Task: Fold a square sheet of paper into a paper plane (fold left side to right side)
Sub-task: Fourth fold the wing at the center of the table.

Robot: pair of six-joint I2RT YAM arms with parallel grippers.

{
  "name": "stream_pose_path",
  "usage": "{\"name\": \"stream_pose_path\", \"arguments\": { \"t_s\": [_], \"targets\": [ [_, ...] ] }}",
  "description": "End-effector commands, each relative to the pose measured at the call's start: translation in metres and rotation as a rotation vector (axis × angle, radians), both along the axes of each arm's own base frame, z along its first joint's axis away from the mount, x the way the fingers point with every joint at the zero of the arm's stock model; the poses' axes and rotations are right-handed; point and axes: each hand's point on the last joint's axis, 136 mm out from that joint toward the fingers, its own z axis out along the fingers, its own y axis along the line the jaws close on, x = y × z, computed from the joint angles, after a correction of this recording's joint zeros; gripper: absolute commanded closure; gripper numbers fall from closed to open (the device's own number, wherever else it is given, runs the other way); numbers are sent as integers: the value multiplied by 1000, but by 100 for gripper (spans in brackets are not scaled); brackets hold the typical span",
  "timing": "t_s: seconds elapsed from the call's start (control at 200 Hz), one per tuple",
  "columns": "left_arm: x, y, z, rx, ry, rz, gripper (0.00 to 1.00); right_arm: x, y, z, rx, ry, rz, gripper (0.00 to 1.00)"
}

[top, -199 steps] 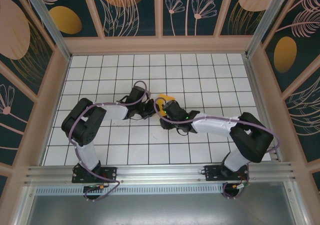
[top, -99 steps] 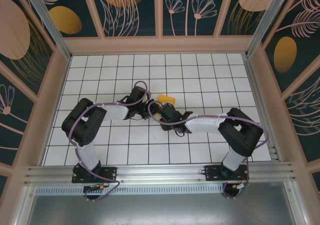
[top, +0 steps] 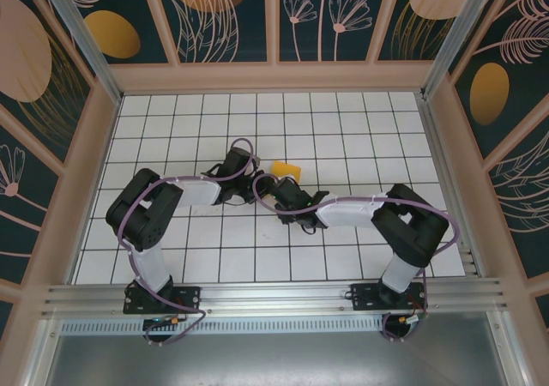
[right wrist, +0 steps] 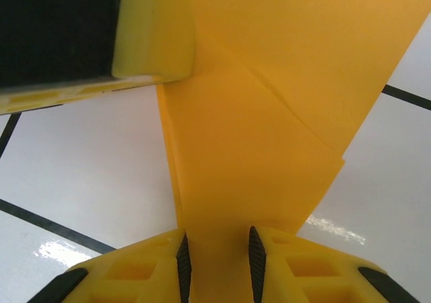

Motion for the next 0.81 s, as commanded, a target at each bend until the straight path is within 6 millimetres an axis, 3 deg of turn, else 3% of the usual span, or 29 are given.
{"name": "stream_pose_path", "arguments": {
  "t_s": [0.0, 0.355, 0.385, 0.651, 0.801],
  "targets": [
    [4, -5, 18, -7, -43, -11, 80, 3, 2, -1, -21, -18, 8, 71],
    [14, 5, 49, 39, -124, -15, 59, 0, 0, -6, -25, -7, 11, 78],
    [15, 7, 63, 27, -151, -12, 57, 1, 0, -6, -24, -8, 11, 78],
    [30, 50, 93, 35, -220, 67, 49, 0, 0, -8, 0, 7, 15, 81],
    [30, 66, 94, 47, -227, 96, 48, 2, -1, -4, 38, 10, 2, 85]
  ]
}}
